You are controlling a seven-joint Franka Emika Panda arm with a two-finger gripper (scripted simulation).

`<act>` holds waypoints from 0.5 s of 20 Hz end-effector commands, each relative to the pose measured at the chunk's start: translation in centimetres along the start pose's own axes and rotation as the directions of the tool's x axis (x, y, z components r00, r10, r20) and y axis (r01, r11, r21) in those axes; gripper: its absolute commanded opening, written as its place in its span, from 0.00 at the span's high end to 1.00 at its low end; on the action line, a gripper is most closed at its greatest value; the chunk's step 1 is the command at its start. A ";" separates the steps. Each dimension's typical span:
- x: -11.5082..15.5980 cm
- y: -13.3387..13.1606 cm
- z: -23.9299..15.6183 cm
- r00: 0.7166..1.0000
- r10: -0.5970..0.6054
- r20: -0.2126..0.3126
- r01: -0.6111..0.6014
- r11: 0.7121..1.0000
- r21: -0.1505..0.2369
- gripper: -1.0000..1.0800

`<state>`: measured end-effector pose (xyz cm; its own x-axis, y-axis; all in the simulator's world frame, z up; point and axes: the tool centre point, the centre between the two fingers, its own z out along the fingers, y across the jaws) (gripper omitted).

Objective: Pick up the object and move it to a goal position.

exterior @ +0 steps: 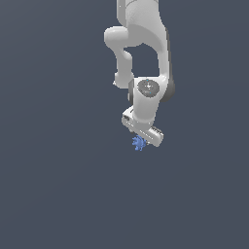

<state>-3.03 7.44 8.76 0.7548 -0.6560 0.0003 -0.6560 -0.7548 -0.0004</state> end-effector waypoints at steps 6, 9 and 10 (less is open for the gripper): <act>-0.1 0.1 2.9 1.000 0.002 0.000 -0.002 1.000 -0.001 0.04; -0.1 0.1 4.1 1.000 0.004 0.000 -0.004 1.000 -0.001 0.04; -0.1 0.1 4.4 1.000 0.004 0.000 -0.004 1.000 -0.001 0.04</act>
<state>-3.20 7.43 4.88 0.7525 -0.6586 -0.0007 -0.6586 -0.7525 0.0010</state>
